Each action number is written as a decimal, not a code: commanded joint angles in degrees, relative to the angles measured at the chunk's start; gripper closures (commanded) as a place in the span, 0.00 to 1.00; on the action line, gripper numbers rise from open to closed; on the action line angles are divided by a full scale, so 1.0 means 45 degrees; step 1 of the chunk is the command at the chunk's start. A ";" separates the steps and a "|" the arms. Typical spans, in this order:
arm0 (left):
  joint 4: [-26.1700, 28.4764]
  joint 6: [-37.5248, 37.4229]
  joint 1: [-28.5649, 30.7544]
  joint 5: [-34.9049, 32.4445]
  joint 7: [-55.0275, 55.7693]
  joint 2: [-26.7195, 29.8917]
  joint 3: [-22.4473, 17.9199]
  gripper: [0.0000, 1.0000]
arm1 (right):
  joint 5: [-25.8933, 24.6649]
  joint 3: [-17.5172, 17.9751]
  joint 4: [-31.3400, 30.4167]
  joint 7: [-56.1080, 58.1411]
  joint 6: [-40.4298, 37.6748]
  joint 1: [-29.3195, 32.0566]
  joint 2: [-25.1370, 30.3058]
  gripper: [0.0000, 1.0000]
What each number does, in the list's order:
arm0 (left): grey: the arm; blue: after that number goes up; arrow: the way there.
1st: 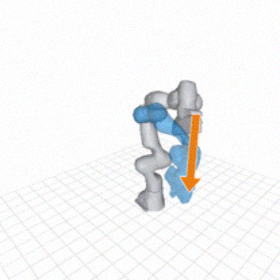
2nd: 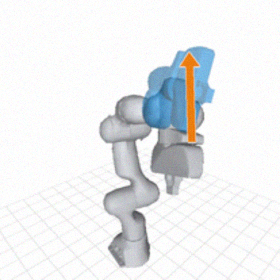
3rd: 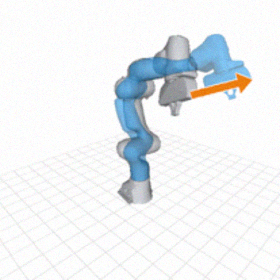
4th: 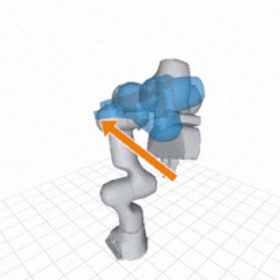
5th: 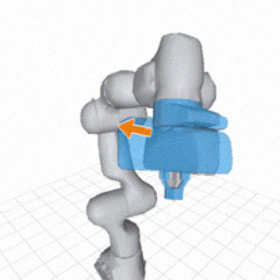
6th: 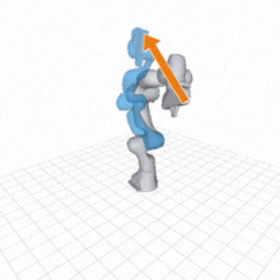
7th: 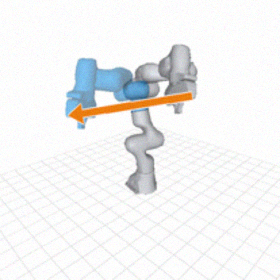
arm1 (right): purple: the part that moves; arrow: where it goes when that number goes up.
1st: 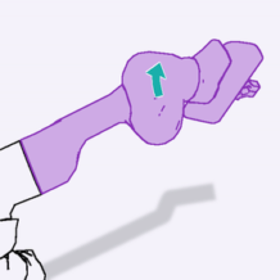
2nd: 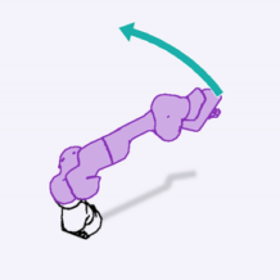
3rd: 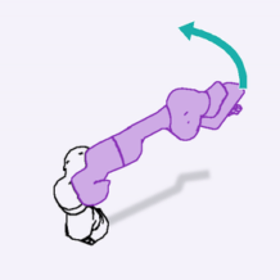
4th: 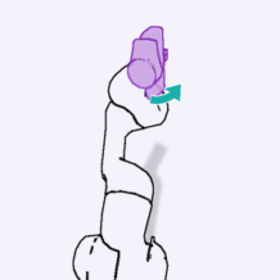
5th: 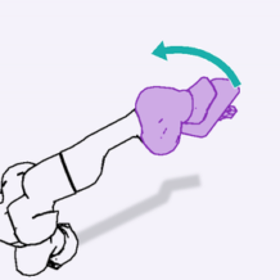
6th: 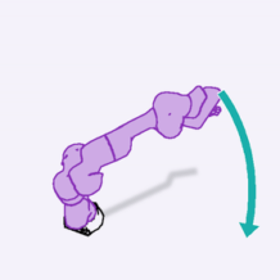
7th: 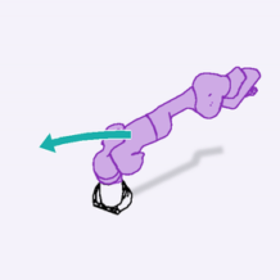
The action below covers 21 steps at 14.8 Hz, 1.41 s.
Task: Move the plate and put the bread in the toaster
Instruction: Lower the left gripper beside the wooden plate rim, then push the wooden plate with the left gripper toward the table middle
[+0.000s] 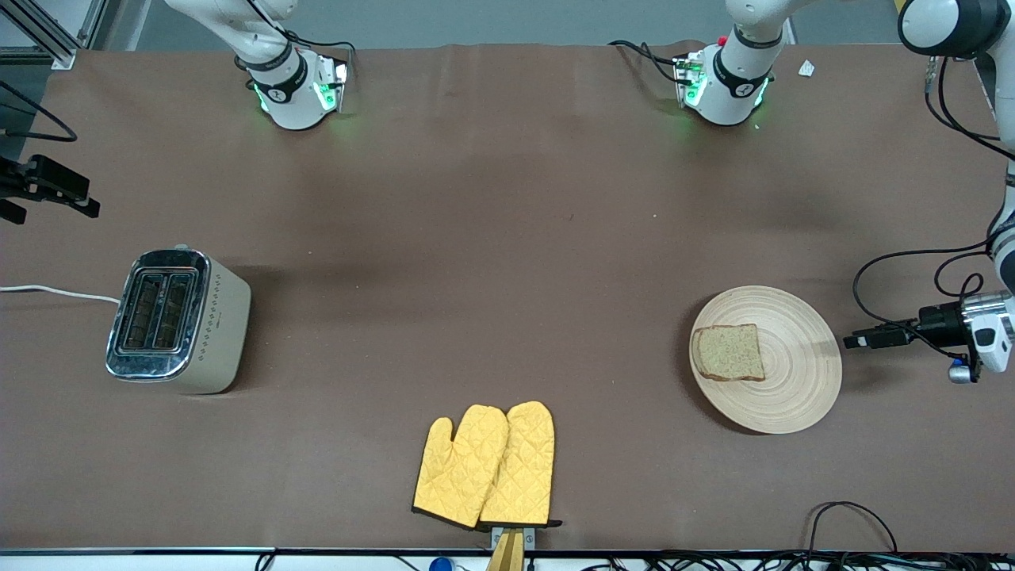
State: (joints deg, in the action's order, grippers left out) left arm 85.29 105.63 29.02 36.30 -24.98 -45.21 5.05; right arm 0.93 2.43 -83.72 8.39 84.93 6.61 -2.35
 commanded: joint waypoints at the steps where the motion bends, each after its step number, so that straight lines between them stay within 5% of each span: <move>1: -0.0300 0.0082 0.0132 0.0682 -0.0852 -0.0577 0.0030 0.29 | 0.0184 0.0027 -0.0301 -0.0126 0.0110 0.0035 0.0269 0.00; 10: -0.0281 0.0141 0.0153 0.1738 -0.2046 -0.1164 0.0030 0.52 | 0.0320 0.0046 -0.0301 -0.0126 0.0091 -0.0024 0.0288 0.00; 21: -0.0592 -0.0755 0.0133 0.1739 -0.2065 -0.1047 0.0302 0.97 | 0.0320 0.0046 -0.0321 -0.0126 0.0090 0.0015 0.0269 0.00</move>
State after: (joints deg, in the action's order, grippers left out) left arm 83.81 103.61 29.72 43.86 -34.57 -49.82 5.53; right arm 1.49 2.56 -83.72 8.39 84.93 6.50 -2.35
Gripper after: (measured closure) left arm 0.868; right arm 0.000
